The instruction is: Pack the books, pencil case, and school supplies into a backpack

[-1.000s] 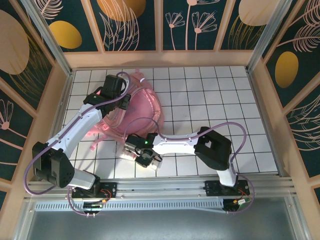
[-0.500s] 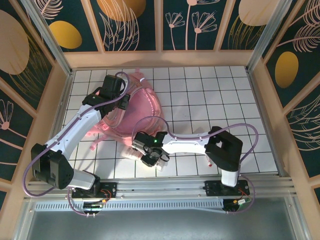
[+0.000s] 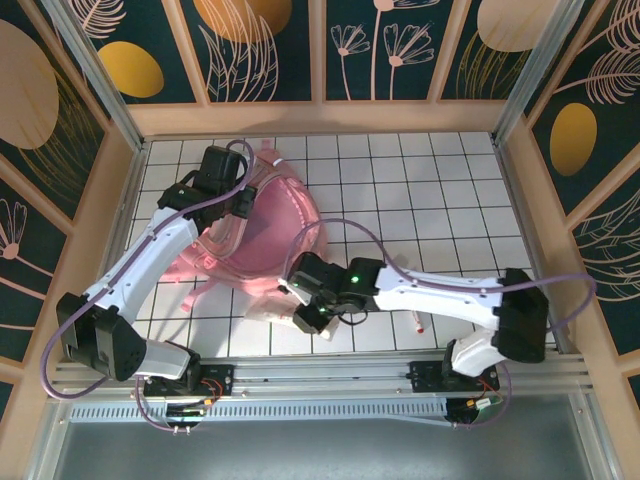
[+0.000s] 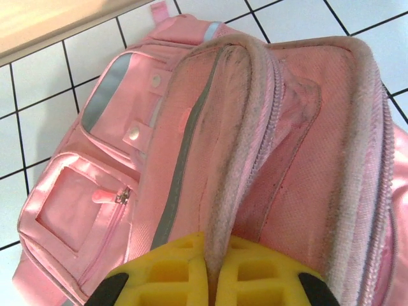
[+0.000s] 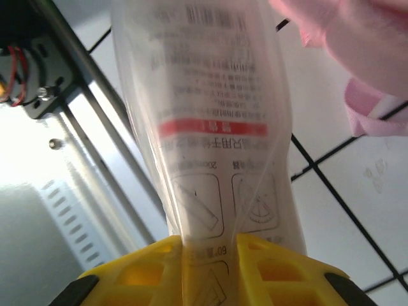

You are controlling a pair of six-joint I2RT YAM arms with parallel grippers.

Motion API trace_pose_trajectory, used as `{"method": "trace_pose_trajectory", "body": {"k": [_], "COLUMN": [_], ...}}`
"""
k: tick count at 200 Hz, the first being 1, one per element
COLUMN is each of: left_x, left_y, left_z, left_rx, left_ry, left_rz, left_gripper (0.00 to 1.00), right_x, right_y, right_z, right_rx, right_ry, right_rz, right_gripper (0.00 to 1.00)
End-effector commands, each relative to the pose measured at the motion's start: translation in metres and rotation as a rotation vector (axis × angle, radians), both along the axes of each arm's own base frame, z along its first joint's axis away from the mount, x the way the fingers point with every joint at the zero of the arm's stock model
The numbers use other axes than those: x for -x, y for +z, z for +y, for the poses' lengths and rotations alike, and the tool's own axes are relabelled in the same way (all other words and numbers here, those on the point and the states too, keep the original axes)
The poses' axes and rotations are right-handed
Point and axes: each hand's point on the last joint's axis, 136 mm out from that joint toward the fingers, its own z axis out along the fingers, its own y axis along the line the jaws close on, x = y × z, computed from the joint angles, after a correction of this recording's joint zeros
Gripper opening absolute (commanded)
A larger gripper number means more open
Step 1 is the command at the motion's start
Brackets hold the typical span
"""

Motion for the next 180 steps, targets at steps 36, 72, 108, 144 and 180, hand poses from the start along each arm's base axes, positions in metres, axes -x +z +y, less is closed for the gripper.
{"method": "trace_pose_trajectory", "body": {"k": [36, 72, 108, 144, 180], "left_x": [-0.011, -0.005, 0.005, 0.013, 0.014], "left_y": [0.014, 0.006, 0.012, 0.024, 0.045], "left_z": [-0.001, -0.011, -0.024, -0.049, -0.06], "left_rx": [0.018, 0.066, 0.161, 0.338, 0.453], "left_ry": [0.002, -0.031, -0.045, -0.077, -0.081], "left_rz": [-0.041, 0.01, 0.068, 0.112, 0.094], "left_gripper": [0.0, 0.0, 0.0, 0.0, 0.0], "right_x": [0.001, -0.052, -0.121, -0.193, -0.252], "right_y": [0.041, 0.059, 0.068, 0.037, 0.007], "right_z": [-0.019, -0.022, -0.002, 0.037, 0.09], "right_rx": [-0.035, -0.082, -0.195, -0.177, -0.228], "right_ry": [-0.081, -0.255, -0.411, -0.56, -0.721], "right_rz": [-0.002, -0.038, -0.098, -0.133, -0.111], "right_gripper": [0.0, 0.0, 0.0, 0.04, 0.23]}}
